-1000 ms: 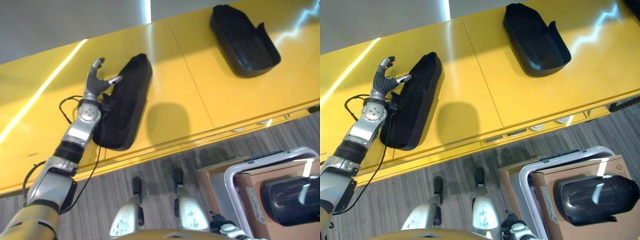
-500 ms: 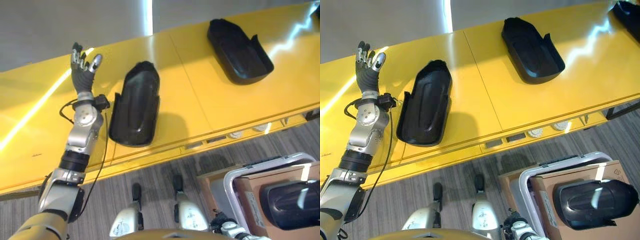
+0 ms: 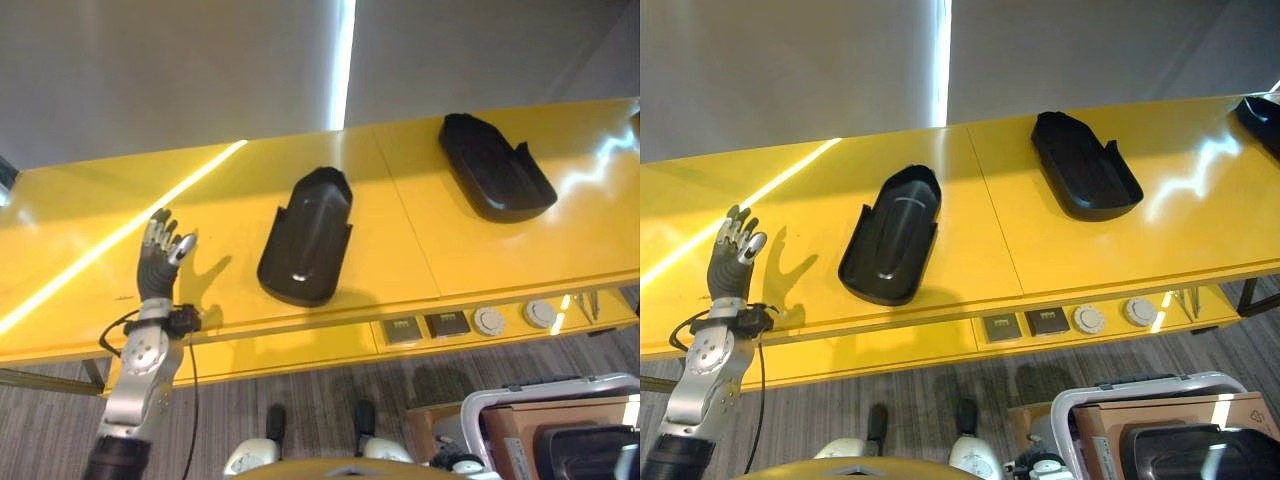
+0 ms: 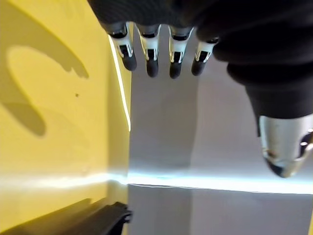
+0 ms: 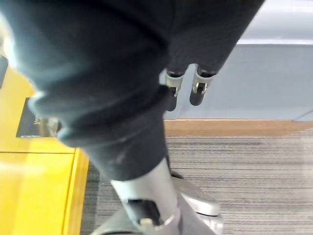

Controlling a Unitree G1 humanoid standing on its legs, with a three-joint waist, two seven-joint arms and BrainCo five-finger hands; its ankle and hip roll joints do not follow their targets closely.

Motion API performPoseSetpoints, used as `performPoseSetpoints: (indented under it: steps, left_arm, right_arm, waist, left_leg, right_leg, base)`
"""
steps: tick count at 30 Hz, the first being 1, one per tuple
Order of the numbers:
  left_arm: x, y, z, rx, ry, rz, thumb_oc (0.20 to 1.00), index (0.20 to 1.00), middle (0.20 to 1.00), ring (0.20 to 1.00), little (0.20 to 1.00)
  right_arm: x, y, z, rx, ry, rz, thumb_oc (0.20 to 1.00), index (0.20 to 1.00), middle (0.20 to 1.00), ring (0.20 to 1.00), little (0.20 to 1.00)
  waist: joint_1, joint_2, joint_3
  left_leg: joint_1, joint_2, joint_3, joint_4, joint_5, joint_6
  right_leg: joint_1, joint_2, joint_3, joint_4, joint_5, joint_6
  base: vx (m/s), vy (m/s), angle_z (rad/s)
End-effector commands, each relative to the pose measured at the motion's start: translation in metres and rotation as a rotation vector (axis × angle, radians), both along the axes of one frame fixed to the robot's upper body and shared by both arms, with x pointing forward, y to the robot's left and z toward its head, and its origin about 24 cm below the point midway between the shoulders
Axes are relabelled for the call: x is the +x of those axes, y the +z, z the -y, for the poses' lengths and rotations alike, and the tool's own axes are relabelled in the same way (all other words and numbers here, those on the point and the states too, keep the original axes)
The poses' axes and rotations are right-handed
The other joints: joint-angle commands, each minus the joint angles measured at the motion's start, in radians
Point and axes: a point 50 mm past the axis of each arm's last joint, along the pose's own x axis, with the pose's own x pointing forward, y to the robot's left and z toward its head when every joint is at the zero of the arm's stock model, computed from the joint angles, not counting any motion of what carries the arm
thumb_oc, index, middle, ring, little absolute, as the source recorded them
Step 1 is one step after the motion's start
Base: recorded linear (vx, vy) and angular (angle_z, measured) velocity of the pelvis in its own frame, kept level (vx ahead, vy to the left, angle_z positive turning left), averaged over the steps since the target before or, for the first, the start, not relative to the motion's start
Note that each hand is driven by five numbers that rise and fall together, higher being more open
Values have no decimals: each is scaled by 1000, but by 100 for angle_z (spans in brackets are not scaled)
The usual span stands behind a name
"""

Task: Move parts from the plastic box to the shelf.

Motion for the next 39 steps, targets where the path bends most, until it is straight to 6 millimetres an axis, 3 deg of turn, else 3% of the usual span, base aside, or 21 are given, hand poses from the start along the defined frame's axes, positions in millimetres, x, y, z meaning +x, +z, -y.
performPoseSetpoints:
  steps: [1, 2, 3, 4, 14, 23, 39]
  left_arm:
    - [14, 31, 6, 23, -106, 153, 1000, 1000, 1000, 1000, 1000]
    - [9, 23, 6, 8, -156, 119, 768, 768, 768, 768, 768]
    - [9, 20, 7, -14, -165, 105, 787, 787, 787, 787, 787]
    - [8, 16, 14, -39, -217, 88, 1000, 1000, 1000, 1000, 1000]
    - [11, 9, 39, -25, -381, 41, 1000, 1000, 1000, 1000, 1000]
    - [7, 1, 44, -36, -430, -9, 1000, 1000, 1000, 1000, 1000]
    - [1, -10, 73, -240, -556, -65, 1000, 1000, 1000, 1000, 1000]
  right_arm:
    - [15, -3, -26, 75, 37, 26, 1000, 1000, 1000, 1000, 1000]
    - [12, -4, -26, 79, 48, 14, 1000, 1000, 1000, 1000, 1000]
    - [11, -4, -27, 82, 51, 14, 1000, 1000, 1000, 1000, 1000]
    - [9, -5, -28, 84, 53, 8, 1000, 1000, 1000, 1000, 1000]
    - [1, -7, -32, 98, 68, -18, 1000, 1000, 1000, 1000, 1000]
    - [-6, -9, -29, 93, 73, -46, 1000, 1000, 1000, 1000, 1000]
    - [-3, -9, -35, 97, 105, -49, 1000, 1000, 1000, 1000, 1000]
  waist:
    - [-9, -32, -1]
    - [-10, -34, -7]
    - [-11, -36, -10]
    - [-14, -39, -17]
    - [-35, -47, -28]
    - [-46, -47, -37]
    - [-49, -50, -40]
  left_leg:
    - [-3, 53, -46, -3, -47, -26]
    - [0, 55, -47, -3, -47, -27]
    - [1, 57, -46, -3, -47, -28]
    - [2, 57, -44, -3, -48, -28]
    - [8, 61, -25, -3, -54, -26]
    - [22, 62, -11, -3, -60, -23]
    - [20, 52, -18, -3, -58, -19]
  right_leg:
    - [82, -70, -10, 3, -110, 71]
    - [86, -70, -10, 2, -111, 71]
    - [87, -70, -9, 2, -110, 71]
    - [86, -68, -7, 2, -109, 71]
    - [77, -64, 11, 2, -104, 72]
    - [84, -63, 28, 2, -105, 73]
    - [89, -65, 22, 2, -102, 73]
  base:
    - [-1, 1, 9]
    - [-2, 5, 8]
    - [-4, 3, 5]
    - [0, 0, 0]
    - [-1, 3, -3]
    - [5, 4, -8]
    - [0, 0, 0]
